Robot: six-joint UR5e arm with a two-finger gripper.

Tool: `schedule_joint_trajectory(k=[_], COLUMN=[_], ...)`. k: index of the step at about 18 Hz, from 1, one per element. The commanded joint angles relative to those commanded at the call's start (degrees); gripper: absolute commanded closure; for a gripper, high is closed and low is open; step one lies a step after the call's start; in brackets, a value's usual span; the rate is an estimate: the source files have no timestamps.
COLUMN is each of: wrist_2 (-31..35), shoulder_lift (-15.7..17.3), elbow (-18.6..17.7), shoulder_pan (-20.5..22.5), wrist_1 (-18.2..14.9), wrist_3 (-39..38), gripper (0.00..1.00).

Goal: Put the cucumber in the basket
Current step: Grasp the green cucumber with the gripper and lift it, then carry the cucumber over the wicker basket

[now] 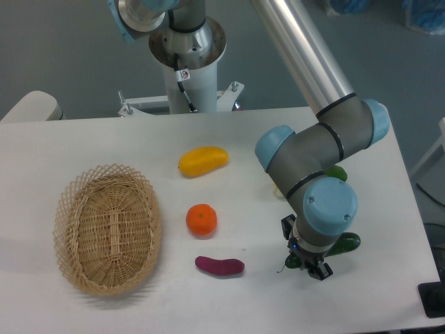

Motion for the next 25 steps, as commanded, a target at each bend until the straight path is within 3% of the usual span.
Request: schedule_joint_trajectory(k=[10,17,22,25], wrist_2=[0.26,-1.4,-3.51,-4.66], shoulder_lift=[1.31,6.93,10.89,12.48], elbow=[-1.58,-7.64,-9.23,-11.24], shoulder_pan=[-2.19,-5.71,-12.29,-16.51], wrist_1=[-0.35,-1.05,-4.47,-4.83], wrist_3=[-4.56,-12.03,-22.3,-28.55], gripper=[0.84,0.85,0.85,0.85])
